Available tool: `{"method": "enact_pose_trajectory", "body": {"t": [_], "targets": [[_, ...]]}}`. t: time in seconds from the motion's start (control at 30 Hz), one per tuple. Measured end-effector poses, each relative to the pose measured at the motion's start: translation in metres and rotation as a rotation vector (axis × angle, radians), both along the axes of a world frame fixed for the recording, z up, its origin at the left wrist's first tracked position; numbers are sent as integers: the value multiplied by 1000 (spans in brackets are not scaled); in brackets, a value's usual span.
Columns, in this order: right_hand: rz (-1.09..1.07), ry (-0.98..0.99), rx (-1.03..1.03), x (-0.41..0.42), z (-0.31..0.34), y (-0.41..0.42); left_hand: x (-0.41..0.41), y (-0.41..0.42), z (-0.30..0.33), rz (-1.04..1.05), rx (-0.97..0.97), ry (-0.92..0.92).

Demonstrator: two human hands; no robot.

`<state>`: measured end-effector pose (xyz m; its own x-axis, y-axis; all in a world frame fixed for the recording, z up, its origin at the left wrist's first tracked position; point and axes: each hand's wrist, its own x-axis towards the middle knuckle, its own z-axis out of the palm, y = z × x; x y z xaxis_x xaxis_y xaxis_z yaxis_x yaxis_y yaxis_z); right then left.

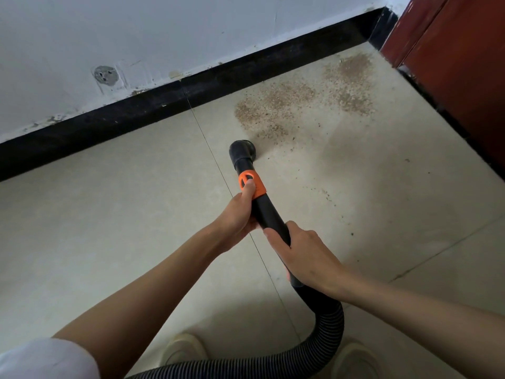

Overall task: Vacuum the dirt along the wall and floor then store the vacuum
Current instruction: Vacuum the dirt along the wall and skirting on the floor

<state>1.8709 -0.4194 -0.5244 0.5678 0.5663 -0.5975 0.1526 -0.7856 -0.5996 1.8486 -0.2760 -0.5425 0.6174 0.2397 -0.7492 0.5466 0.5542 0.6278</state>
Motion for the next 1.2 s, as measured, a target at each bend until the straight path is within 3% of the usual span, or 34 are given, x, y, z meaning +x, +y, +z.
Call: {"method": "enact_pose_trajectory", "body": {"t": [0.57,0.9,1.2], "targets": [[28,176,41,-39,-6,-48,-57,-34,-6,-148,89,28],[-32,369,92,-40,-1,-62,-66,-45,2,-190,-24,-35],[-199,298,144,-42,2,-73,-44,-56,14,-299,-15,-34]]}}
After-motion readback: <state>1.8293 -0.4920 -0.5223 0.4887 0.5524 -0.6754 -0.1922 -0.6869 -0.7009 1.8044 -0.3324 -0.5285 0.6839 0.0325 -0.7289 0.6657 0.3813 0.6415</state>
